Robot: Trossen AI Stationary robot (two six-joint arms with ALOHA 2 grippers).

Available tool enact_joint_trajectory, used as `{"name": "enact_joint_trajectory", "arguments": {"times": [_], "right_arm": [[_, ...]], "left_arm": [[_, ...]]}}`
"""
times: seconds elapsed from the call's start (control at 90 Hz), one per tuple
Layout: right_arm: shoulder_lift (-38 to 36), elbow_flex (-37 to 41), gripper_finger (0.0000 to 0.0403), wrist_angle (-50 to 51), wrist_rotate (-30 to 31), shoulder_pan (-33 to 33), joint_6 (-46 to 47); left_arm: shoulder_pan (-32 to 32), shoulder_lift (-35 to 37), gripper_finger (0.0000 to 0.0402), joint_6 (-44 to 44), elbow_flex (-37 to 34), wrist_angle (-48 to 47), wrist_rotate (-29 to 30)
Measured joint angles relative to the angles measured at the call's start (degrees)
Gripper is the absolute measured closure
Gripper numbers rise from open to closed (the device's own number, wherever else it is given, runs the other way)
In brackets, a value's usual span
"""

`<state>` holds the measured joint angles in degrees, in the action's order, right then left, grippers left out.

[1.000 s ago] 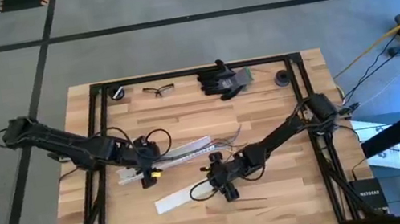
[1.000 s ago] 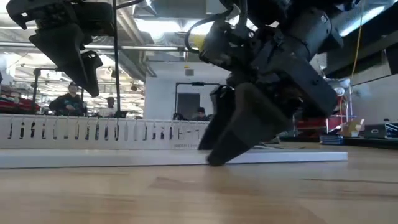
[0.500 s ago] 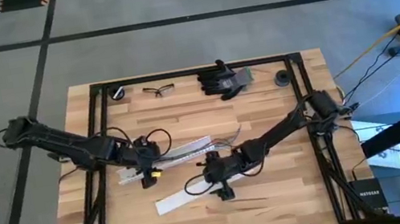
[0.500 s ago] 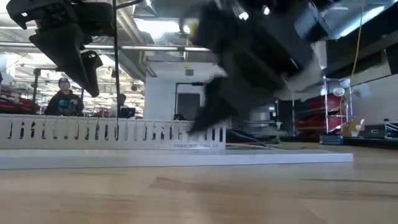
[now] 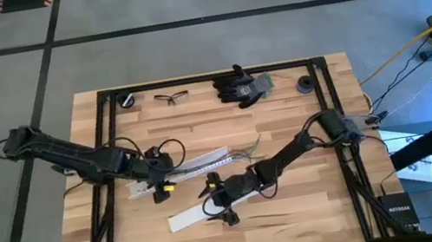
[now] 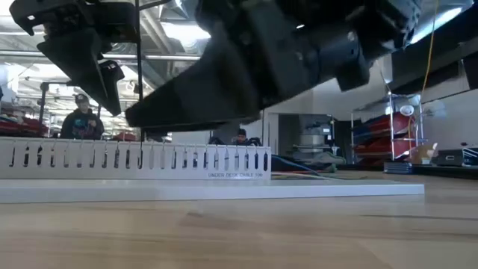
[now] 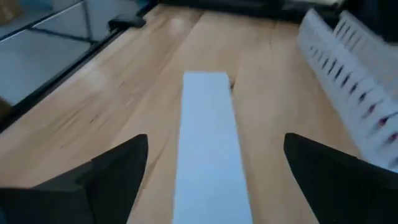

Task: Ziptie cables
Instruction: Close the white cable duct

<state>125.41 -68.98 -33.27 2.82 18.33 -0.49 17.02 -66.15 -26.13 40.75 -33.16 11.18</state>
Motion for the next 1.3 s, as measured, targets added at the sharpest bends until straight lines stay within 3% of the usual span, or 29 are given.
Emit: {"name": "enact_joint_trajectory", "arguments": {"times": [0.578,0.922,1.033,1.3], "right_arm": [[11.55,-13.14,0.004,1.41,-0.97,0.0,0.02],[13.96,-14.83,0.0044,4.35,-1.01,0.0,0.37],[13.96,-14.83,0.0074,4.63,-1.1,0.06,0.37],[13.92,-14.87,0.0194,5.73,-1.45,0.16,0.05]], "left_arm": [[0.0,0.0,0.016,1.14,0.0,2.89,2.16],[0.0,0.0,0.016,1.07,0.0,2.8,2.15],[0.0,0.0,0.016,1.05,0.0,2.79,2.14],[0.0,0.0,0.016,1.05,0.0,2.79,2.14]]}}
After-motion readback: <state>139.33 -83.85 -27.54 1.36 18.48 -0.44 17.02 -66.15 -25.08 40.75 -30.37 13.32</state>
